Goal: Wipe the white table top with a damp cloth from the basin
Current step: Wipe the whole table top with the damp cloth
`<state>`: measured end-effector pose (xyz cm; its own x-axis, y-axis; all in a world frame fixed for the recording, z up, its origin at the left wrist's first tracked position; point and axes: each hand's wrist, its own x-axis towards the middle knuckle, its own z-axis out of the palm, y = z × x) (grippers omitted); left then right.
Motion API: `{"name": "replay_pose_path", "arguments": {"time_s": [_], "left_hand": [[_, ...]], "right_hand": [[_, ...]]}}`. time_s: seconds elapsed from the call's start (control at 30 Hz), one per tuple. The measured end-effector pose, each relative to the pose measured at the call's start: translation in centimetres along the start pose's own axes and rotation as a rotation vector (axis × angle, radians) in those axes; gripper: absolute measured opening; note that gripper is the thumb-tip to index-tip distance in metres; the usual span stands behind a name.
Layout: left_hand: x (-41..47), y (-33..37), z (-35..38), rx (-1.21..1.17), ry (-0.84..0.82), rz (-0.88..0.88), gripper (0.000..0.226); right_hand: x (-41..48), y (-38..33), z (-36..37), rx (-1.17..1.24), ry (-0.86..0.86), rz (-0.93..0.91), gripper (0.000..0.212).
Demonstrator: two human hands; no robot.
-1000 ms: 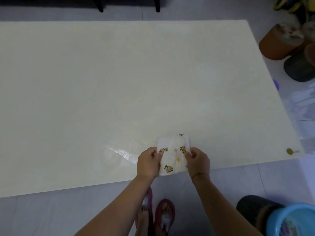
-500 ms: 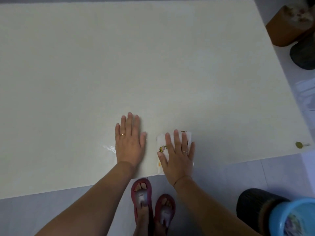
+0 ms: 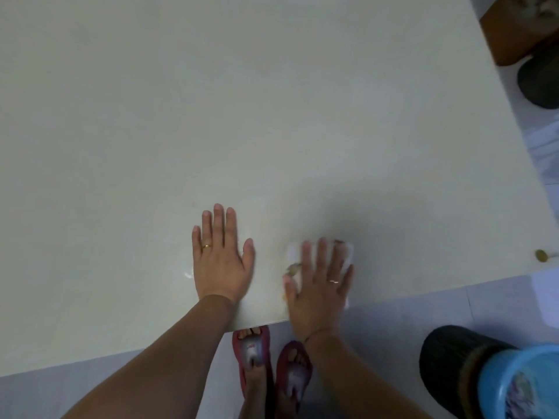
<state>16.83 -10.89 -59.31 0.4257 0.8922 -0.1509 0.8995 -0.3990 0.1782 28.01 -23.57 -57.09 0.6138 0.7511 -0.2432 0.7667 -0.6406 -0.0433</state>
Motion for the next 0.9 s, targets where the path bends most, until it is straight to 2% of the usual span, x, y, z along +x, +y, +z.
{"name": "replay_pose_path", "arguments": {"time_s": [0.1, 0.17, 0.23, 0.3, 0.37, 0.4, 0.47, 0.53, 0.6, 0.67, 0.73, 0.83, 0.9], "left_hand": [[0.0, -0.1, 0.0, -0.01, -0.009, 0.005, 0.066], [0.0, -0.2, -0.1, -0.013, -0.011, 0.005, 0.066], [0.0, -0.1, -0.1, -0.022, -0.013, 0.002, 0.066], [0.0, 0.0, -0.1, -0.033, -0.013, 0.002, 0.067], [0.0, 0.0, -0.2, -0.043, -0.017, 0.002, 0.067], [0.0, 0.1, -0.2, -0.043, -0.019, 0.003, 0.067], [0.0, 0.0, -0.3, -0.039, -0.024, 0.009, 0.067], [0.0, 0.0, -0.4, -0.033, -0.034, 0.018, 0.067], [0.0, -0.1, -0.5, -0.043, -0.042, 0.023, 0.067], [0.0, -0.1, -0.4, -0.049, -0.046, 0.022, 0.067], [0.0, -0.1, -0.4, -0.053, -0.039, 0.023, 0.067], [0.0, -0.1, -0.4, -0.058, -0.022, 0.034, 0.067], [0.1, -0.1, -0.3, -0.053, -0.026, 0.038, 0.067]], "right_hand": [[-0.1, 0.3, 0.2, -0.082, -0.046, -0.336, 0.065], [1.5, 2.7, -0.3, -0.128, -0.026, -0.458, 0.062], [3.7, 5.3, -0.9, -0.125, -0.015, -0.36, 0.062], [5.3, 6.5, -1.3, -0.042, -0.051, -0.089, 0.065], [5.5, 4.4, -1.0, 0.04, -0.021, 0.16, 0.067], [5.2, 2.4, -0.9, 0.056, -0.012, 0.213, 0.068], [4.3, -1.3, -0.7, 0.04, -0.01, 0.095, 0.067], [3.8, -2.3, -0.6, -0.029, -0.024, -0.161, 0.064], [4.9, -0.4, -0.9, -0.053, -0.017, -0.365, 0.062], [6.9, 2.1, -1.5, -0.082, -0.008, -0.447, 0.06], [9.6, 3.7, -2.0, -0.064, -0.025, -0.285, 0.063], [11.7, 1.8, -1.8, 0.065, 0.022, 0.153, 0.063], [11.2, -1.8, -1.5, 0.096, 0.046, 0.231, 0.064]]}}
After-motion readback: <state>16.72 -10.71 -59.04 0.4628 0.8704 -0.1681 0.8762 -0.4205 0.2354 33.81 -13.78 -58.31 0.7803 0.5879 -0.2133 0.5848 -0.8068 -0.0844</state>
